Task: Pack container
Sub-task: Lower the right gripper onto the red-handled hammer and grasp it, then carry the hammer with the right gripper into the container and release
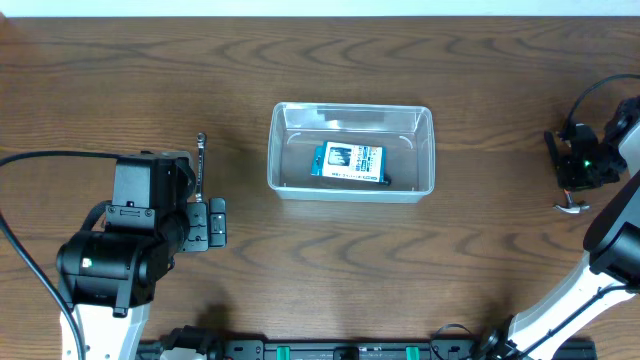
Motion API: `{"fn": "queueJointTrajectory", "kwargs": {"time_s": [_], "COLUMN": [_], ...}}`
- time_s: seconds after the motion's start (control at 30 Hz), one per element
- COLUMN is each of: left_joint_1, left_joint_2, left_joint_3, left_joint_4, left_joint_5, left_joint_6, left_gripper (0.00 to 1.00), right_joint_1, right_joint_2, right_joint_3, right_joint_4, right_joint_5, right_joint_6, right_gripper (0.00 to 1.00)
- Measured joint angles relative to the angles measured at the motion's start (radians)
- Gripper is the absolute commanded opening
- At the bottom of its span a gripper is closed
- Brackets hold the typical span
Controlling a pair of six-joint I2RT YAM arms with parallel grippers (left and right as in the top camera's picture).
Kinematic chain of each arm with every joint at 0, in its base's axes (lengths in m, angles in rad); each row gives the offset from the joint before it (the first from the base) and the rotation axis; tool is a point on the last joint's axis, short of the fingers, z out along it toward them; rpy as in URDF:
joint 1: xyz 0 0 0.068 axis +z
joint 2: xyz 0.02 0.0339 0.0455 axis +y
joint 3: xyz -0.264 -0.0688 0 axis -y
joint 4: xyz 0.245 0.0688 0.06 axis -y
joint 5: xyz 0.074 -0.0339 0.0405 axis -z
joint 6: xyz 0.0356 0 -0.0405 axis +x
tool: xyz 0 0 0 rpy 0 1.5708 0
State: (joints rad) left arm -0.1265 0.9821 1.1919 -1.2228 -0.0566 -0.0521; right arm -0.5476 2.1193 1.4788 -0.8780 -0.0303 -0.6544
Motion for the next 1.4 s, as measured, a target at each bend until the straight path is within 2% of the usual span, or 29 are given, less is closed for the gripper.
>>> {"fn": "queueJointTrajectory", "kwargs": {"time_s": [0.3, 0.4, 0.47, 0.7, 0.8, 0.9, 1.07, 1.17, 1.4], "left_joint_1": [0.0, 0.0, 0.0, 0.0, 0.0, 0.0, 0.0, 0.0, 0.0], "left_joint_2": [0.0, 0.0, 0.0, 0.0, 0.0, 0.0, 0.0, 0.0, 0.0], "left_joint_3": [0.0, 0.0, 0.0, 0.0, 0.0, 0.0, 0.0, 0.0, 0.0], "left_joint_4": [0.0, 0.0, 0.0, 0.0, 0.0, 0.0, 0.0, 0.0, 0.0], "left_joint_5": [0.0, 0.0, 0.0, 0.0, 0.0, 0.0, 0.0, 0.0, 0.0], "left_joint_6": [0.0, 0.0, 0.0, 0.0, 0.0, 0.0, 0.0, 0.0, 0.0], "left_gripper": [0.98, 0.98, 0.98, 0.98, 0.98, 0.98, 0.98, 0.98, 0.98], "right_joint_1": [0.0, 0.0, 0.0, 0.001, 0.01, 0.049, 0.219, 0.394, 0.837], "right_joint_2": [-0.001, -0.001, -0.001, 0.003, 0.005, 0.001, -0.074, -0.138, -0.18], "right_joint_3": [0.0, 0.0, 0.0, 0.026, 0.101, 0.248, 0.482, 0.586, 0.633], "right_joint_4": [-0.001, -0.002, -0.002, -0.036, -0.09, -0.135, -0.23, -0.287, -0.36], "right_joint_5": [0.0, 0.0, 0.0, -0.008, -0.042, -0.081, -0.116, -0.135, -0.156], "right_joint_6": [0.0, 0.001, 0.005, 0.091, 0.123, 0.155, 0.179, 0.156, -0.023], "right_gripper": [0.08, 0.01, 0.01, 0.01, 0.01, 0.01, 0.01, 0.01, 0.01]}}
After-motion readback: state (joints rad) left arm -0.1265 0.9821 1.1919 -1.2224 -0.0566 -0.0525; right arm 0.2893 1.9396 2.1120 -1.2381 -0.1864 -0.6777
